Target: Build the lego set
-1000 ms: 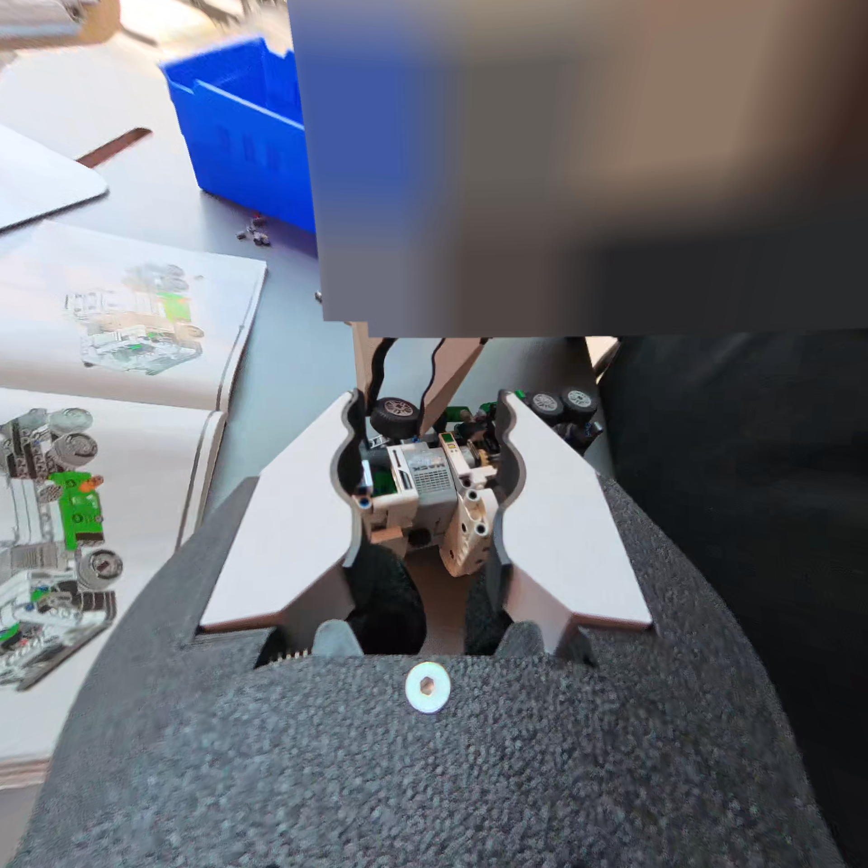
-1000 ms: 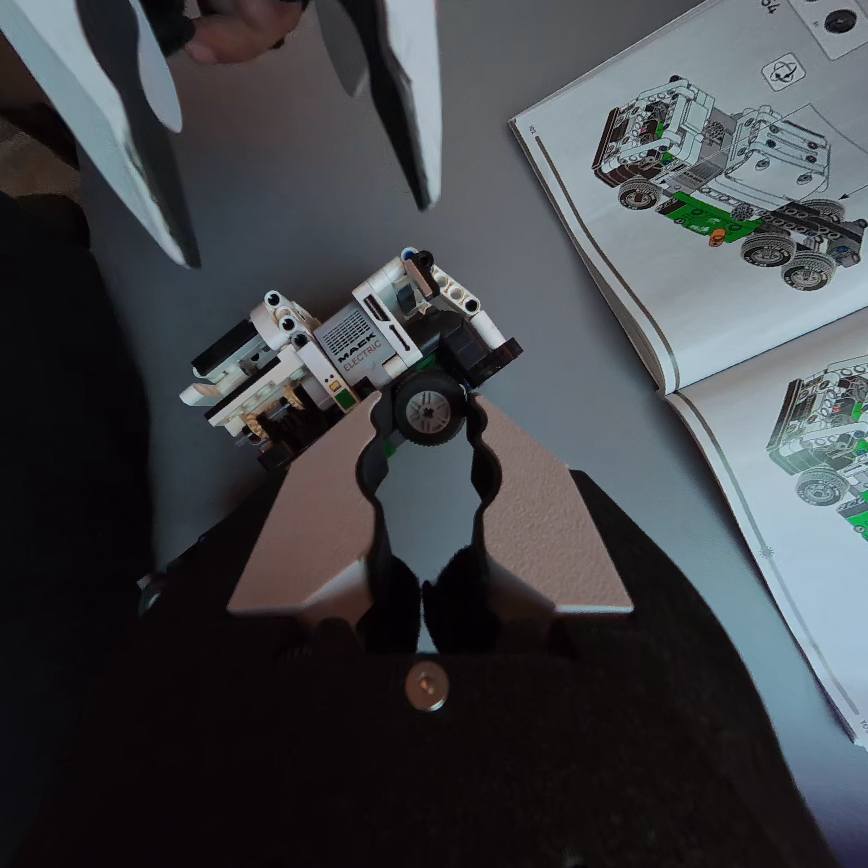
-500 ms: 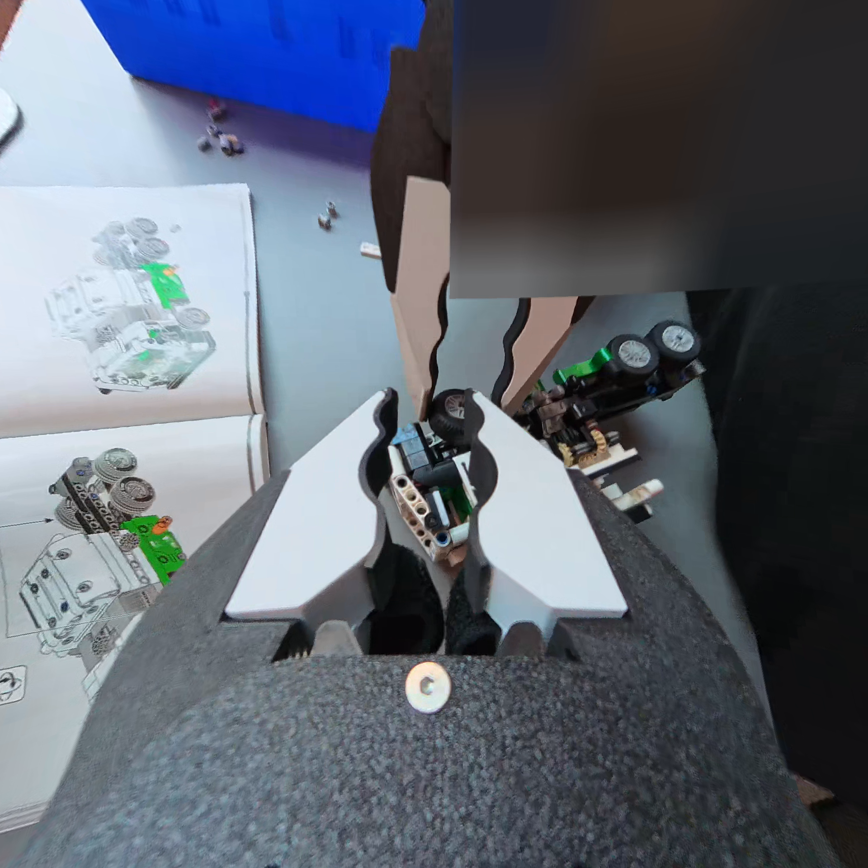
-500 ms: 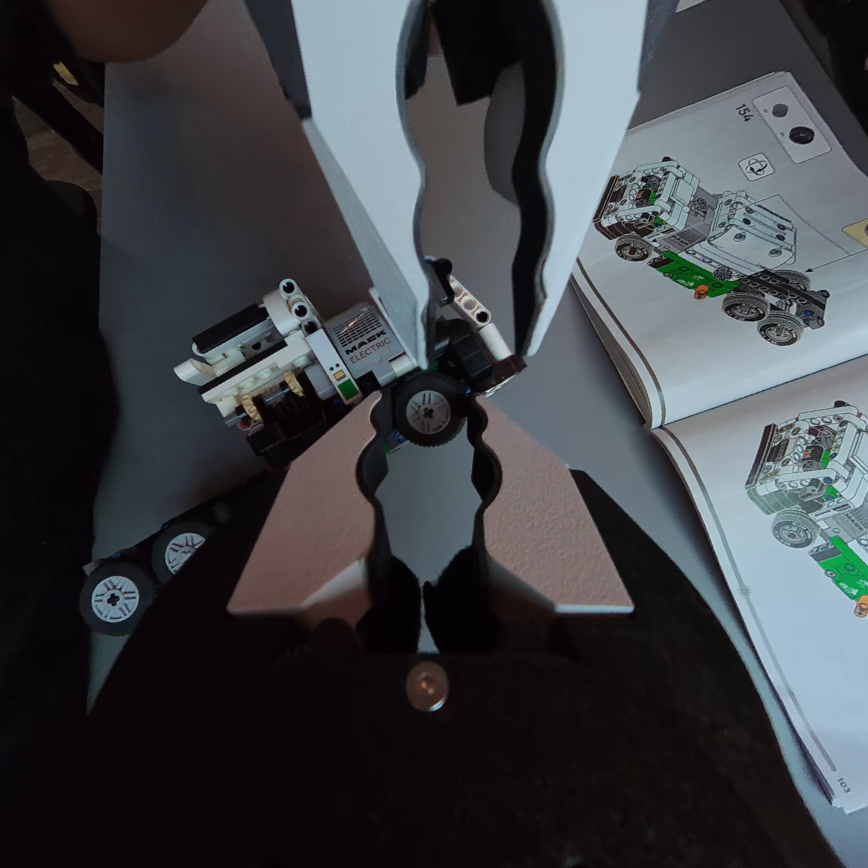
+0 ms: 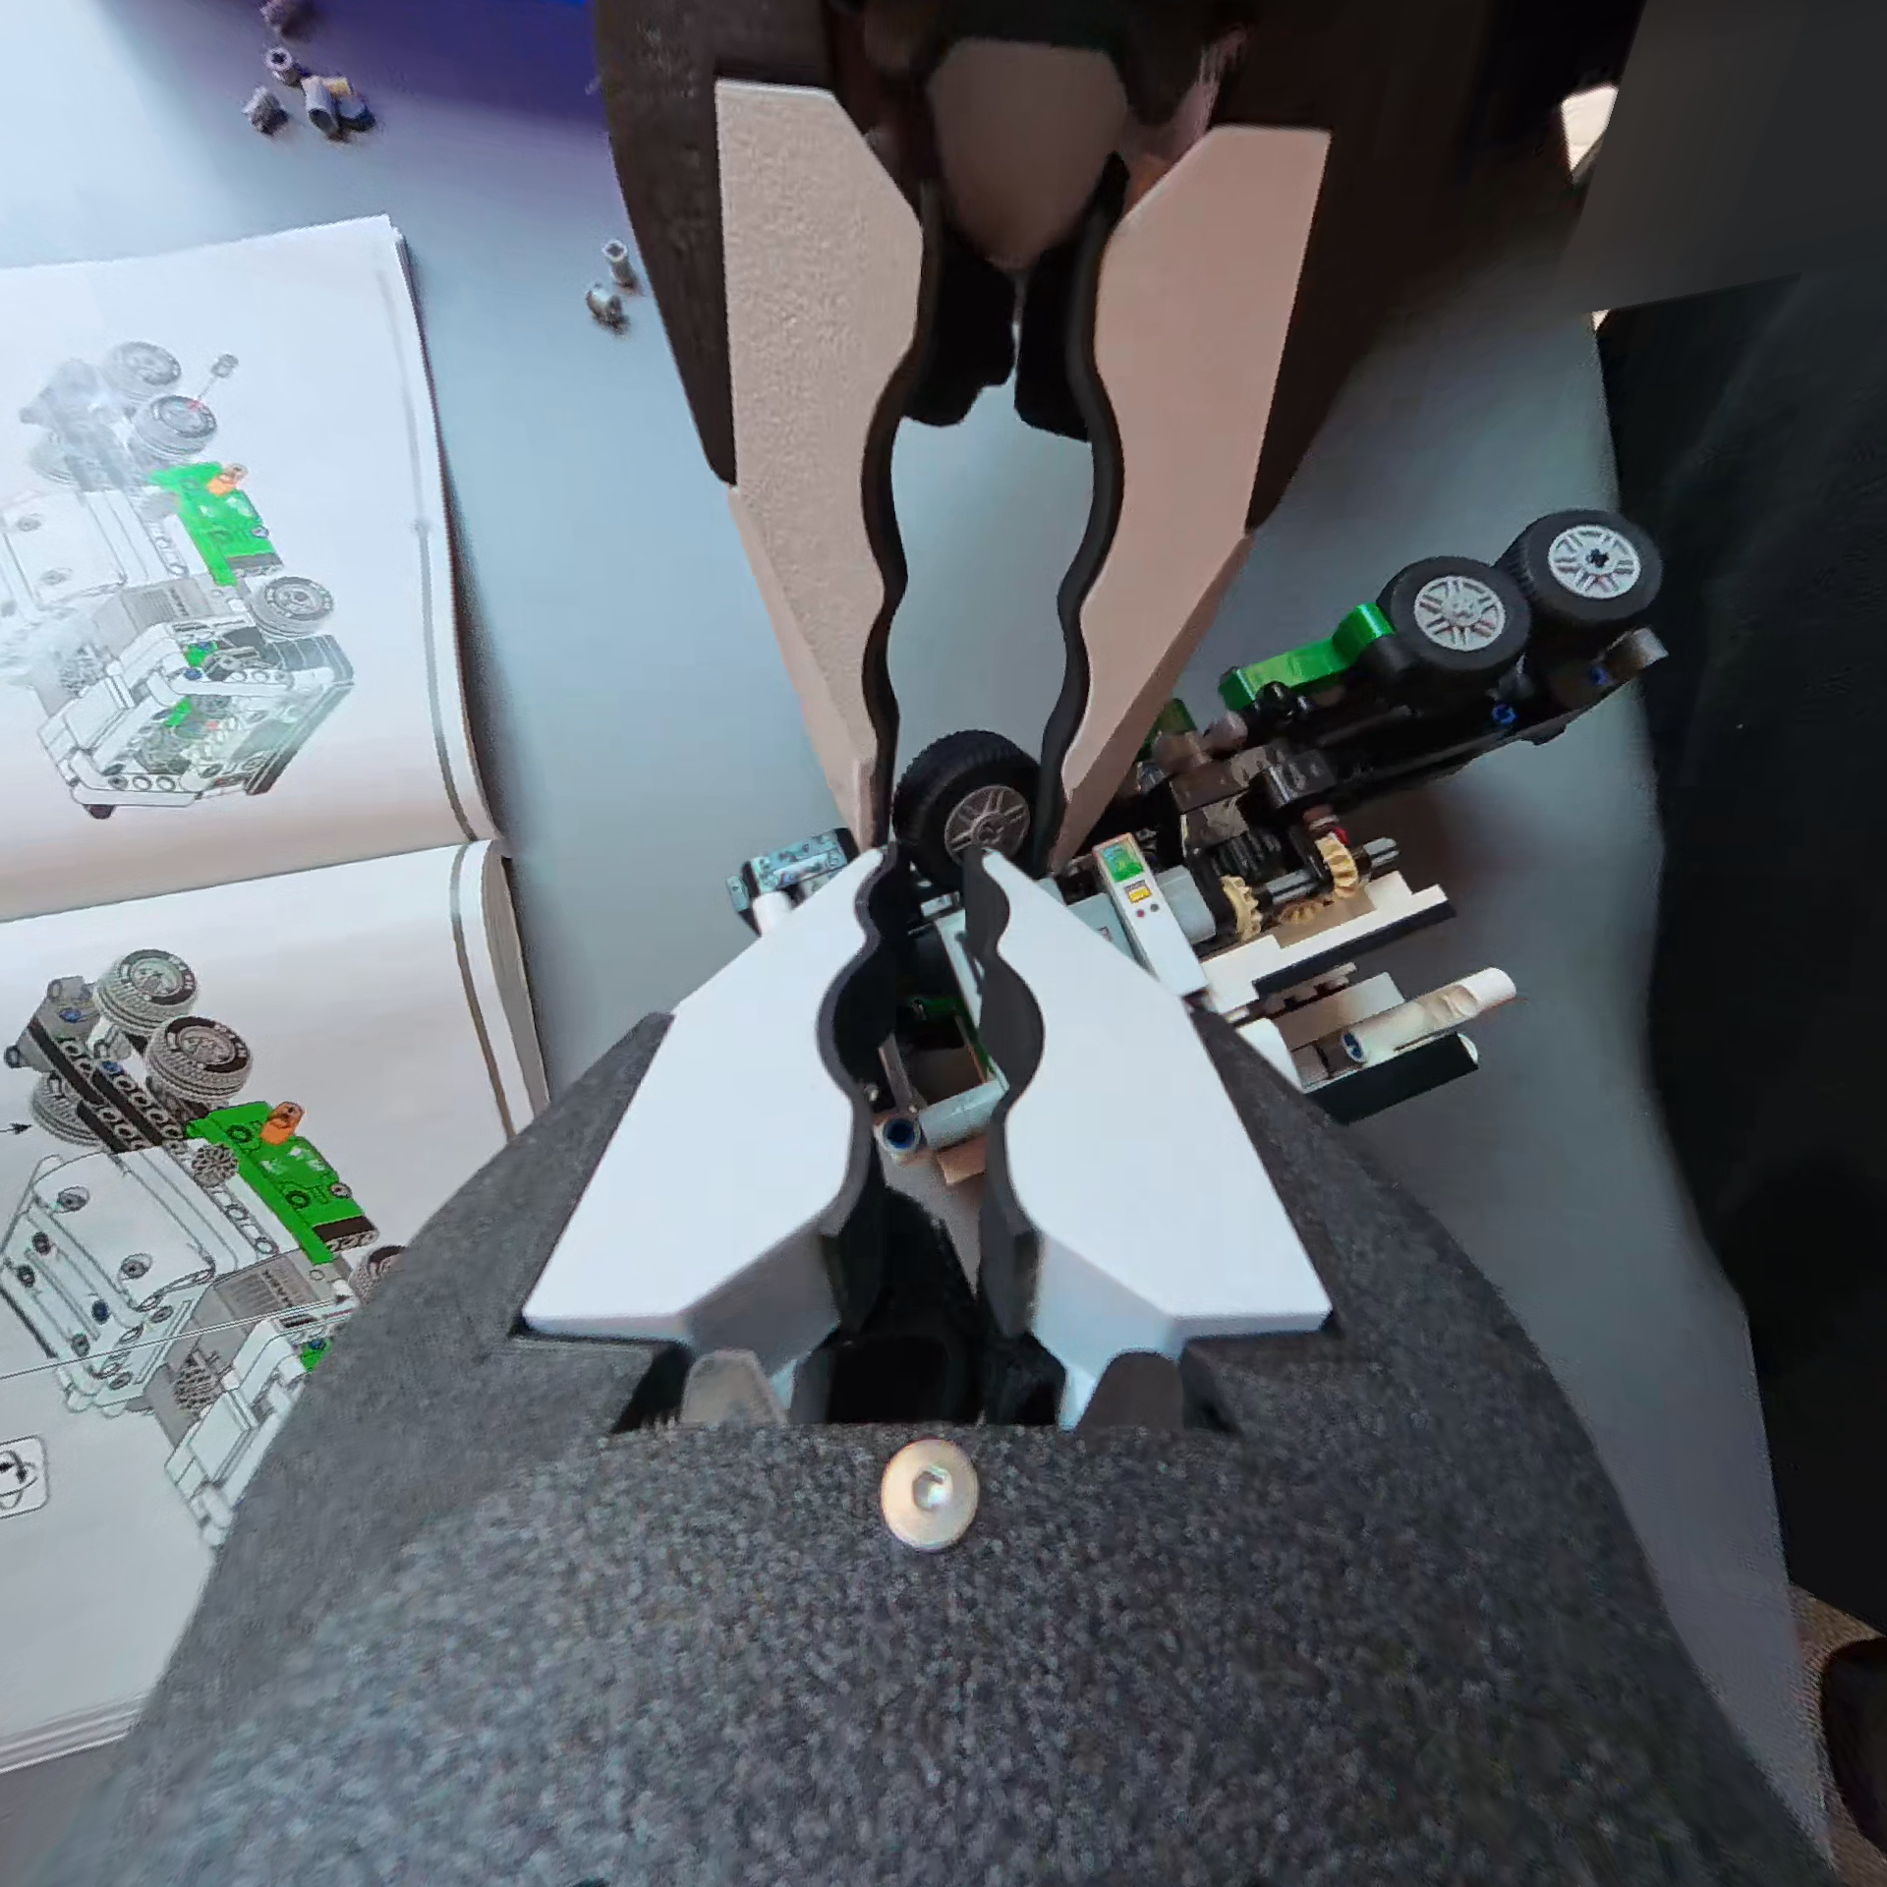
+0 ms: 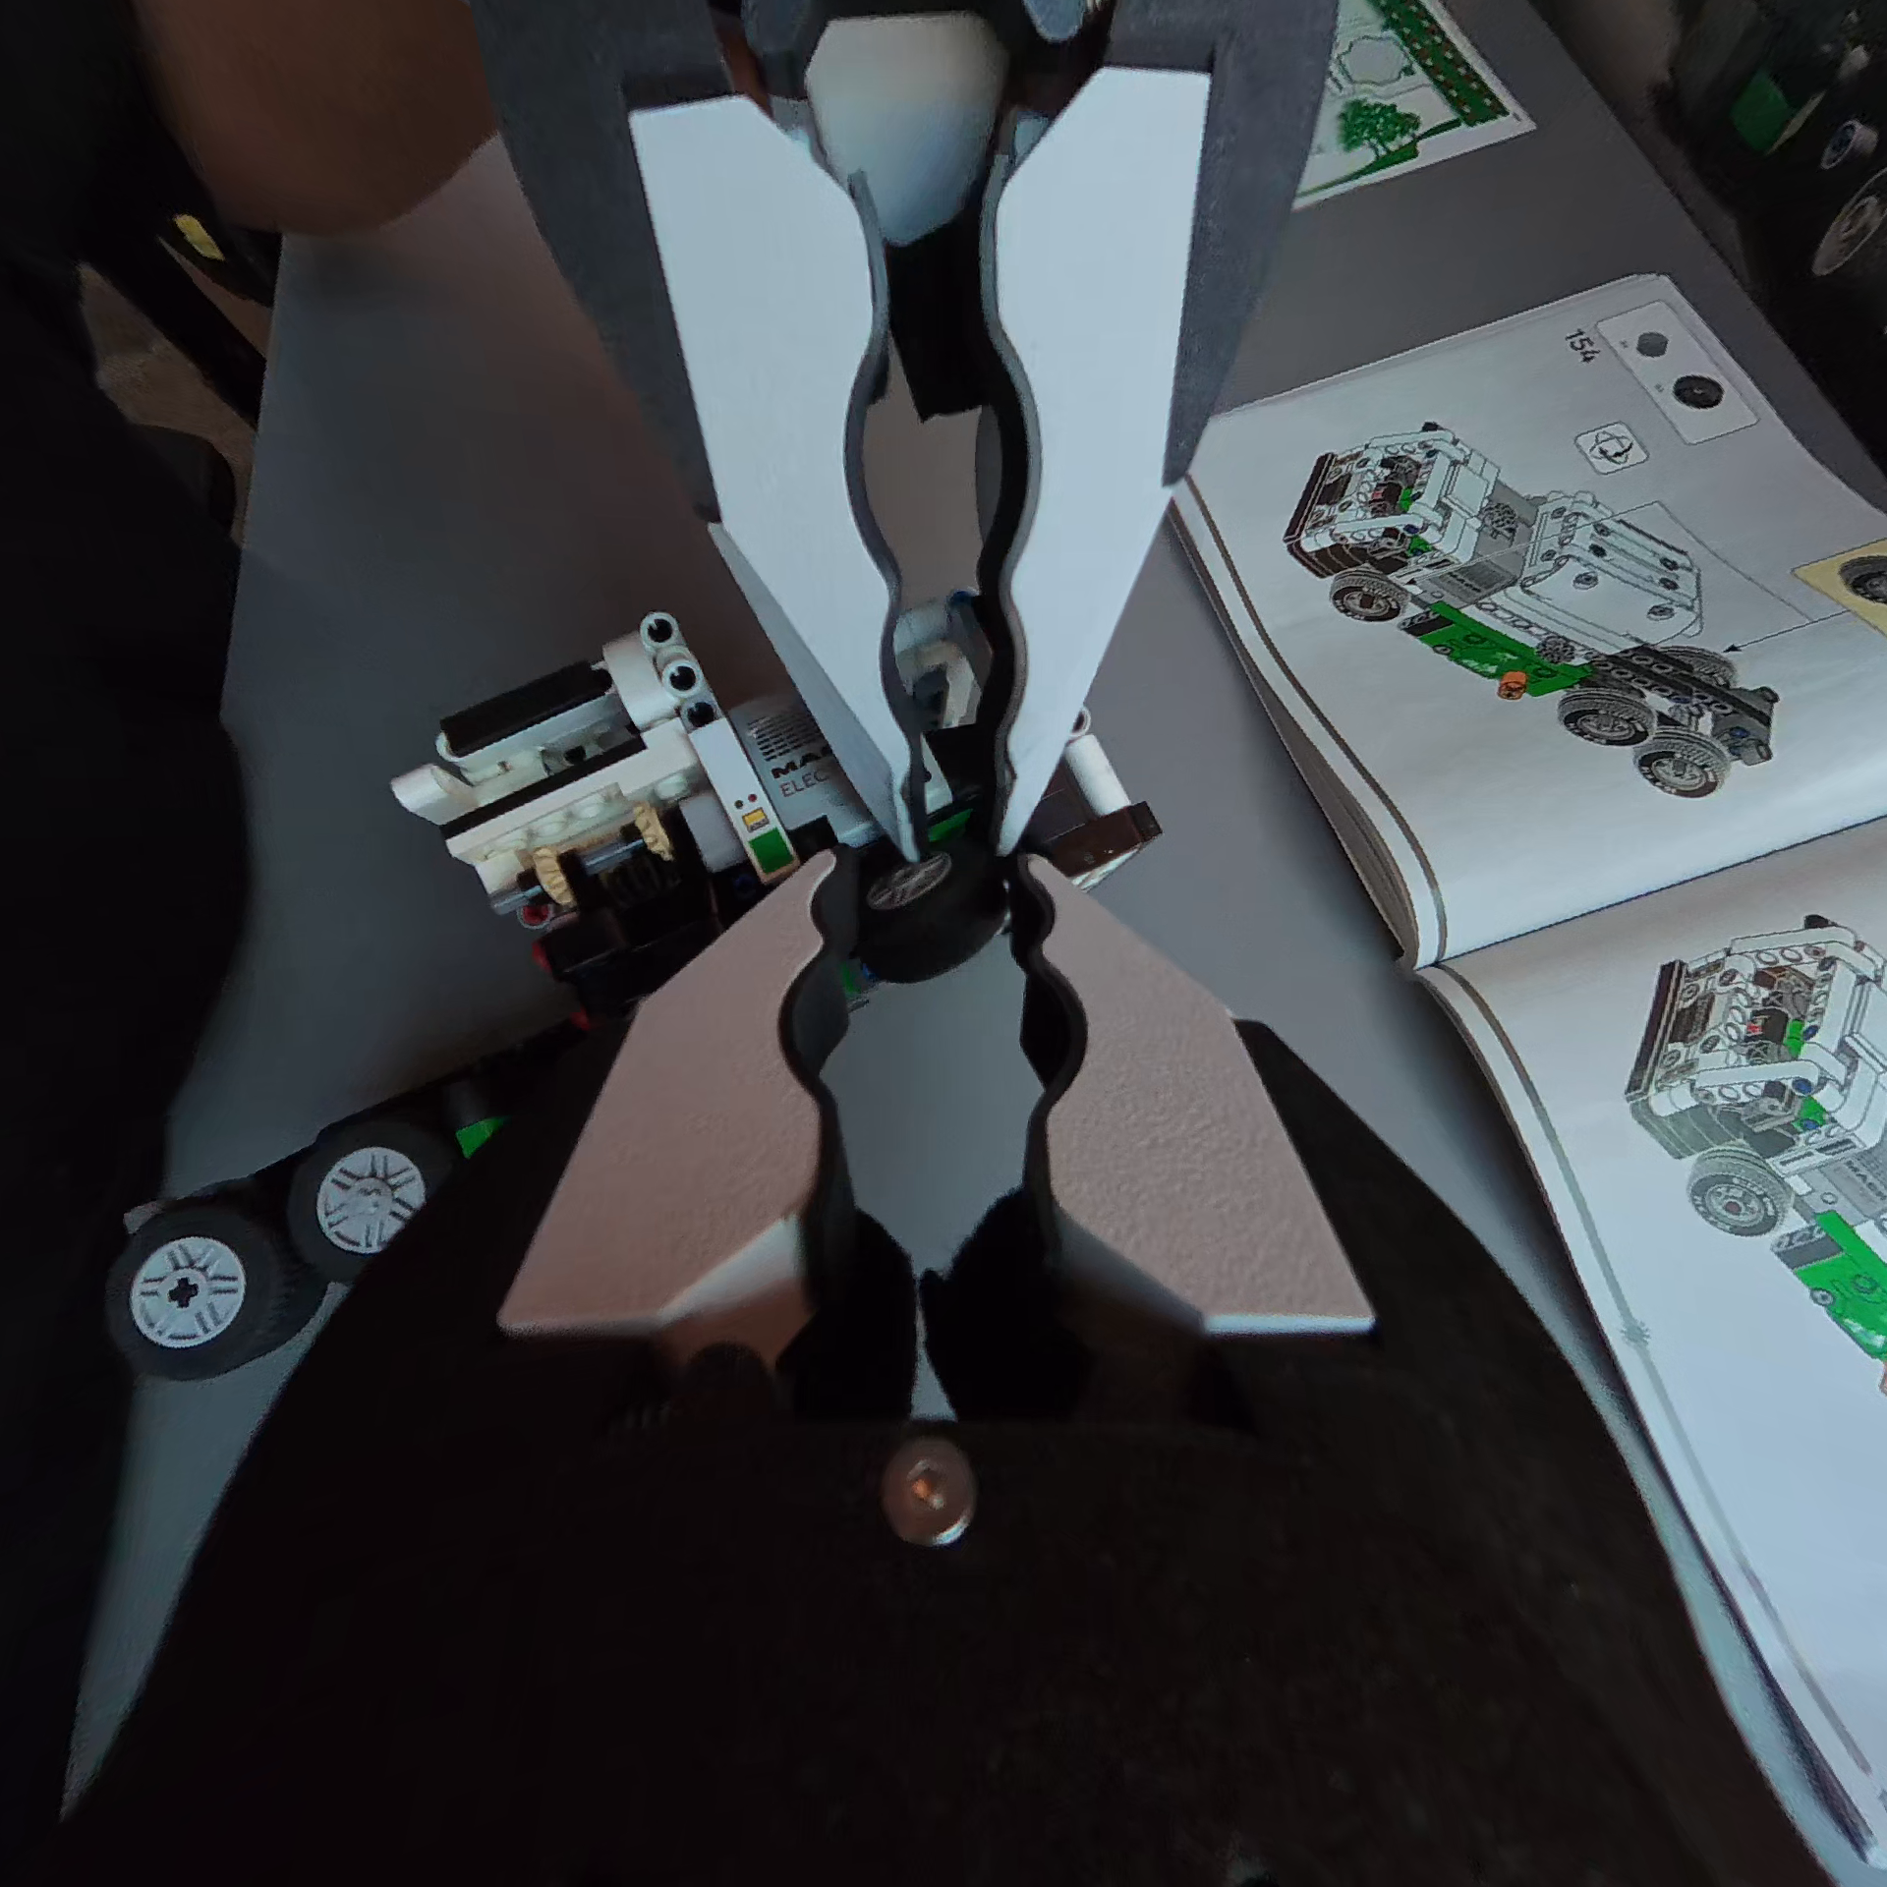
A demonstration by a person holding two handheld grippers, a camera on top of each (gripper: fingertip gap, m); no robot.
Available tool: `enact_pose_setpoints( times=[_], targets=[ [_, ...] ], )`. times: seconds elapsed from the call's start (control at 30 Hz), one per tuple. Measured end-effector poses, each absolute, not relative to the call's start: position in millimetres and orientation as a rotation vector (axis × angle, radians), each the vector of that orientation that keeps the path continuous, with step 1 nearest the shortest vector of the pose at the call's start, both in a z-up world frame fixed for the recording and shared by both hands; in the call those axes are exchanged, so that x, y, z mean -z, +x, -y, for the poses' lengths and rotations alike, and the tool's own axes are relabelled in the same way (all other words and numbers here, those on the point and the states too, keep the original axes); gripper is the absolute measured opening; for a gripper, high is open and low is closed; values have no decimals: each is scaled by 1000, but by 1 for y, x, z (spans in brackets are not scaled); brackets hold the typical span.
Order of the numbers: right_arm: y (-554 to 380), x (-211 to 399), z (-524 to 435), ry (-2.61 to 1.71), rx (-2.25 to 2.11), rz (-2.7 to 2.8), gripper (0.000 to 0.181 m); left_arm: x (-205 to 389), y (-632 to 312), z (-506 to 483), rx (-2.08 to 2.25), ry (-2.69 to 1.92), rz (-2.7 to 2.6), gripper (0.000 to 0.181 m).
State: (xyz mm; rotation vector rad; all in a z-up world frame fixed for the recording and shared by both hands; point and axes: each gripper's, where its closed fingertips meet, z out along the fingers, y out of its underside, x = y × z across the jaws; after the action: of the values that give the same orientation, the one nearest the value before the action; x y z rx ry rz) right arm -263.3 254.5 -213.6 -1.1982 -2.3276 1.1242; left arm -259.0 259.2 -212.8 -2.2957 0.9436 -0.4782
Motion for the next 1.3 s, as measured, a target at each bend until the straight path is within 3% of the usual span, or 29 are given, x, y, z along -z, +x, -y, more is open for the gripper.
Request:
enact_pose_setpoints(
  times=[0.03, 0.27, 0.33, 0.43, 0.63, 0.8, 0.97, 1.07, 1.13, 1.3],
  targets=[
    [-263, 213, -255, -1189, -1156, 2323, 28, 213, -259, -260, 478, -2290, -940, 8],
    [-258, 210, -258, -1243, -1551, 2235, 21, 210, -259, -264, 467, -2238, -921, 5],
    [-257, 207, -265, -1361, -1705, 2188, 21, 204, -255, -266, 459, -2187, -930, 17],
    [-256, 201, -277, -1473, -1903, 2048, 0, 207, -257, -269, 359, -2184, -946, 33],
    [-253, 218, -269, -1495, -1833, 2110, 0, 211, -248, -272, 317, -2195, -968, 36],
    [-255, 206, -315, -1434, -1624, 2030, 10, 201, -256, -272, 289, -2181, -909, 31],
    [-229, 216, -289, -1197, -1638, 2263, 41, 176, -279, -259, 275, -2092, -638, 30],
    [-200, 213, -259, -1180, -1814, 2442, 40, 171, -287, -229, 402, -2080, -404, 43],
    [-190, 221, -247, -1220, -1806, 2489, 36, 172, -283, -207, 498, -2078, -276, 62],
    [-178, 220, -237, -1365, -1731, 2332, 35, 188, -255, -173, 498, -2066, -126, 64]
  ],
)
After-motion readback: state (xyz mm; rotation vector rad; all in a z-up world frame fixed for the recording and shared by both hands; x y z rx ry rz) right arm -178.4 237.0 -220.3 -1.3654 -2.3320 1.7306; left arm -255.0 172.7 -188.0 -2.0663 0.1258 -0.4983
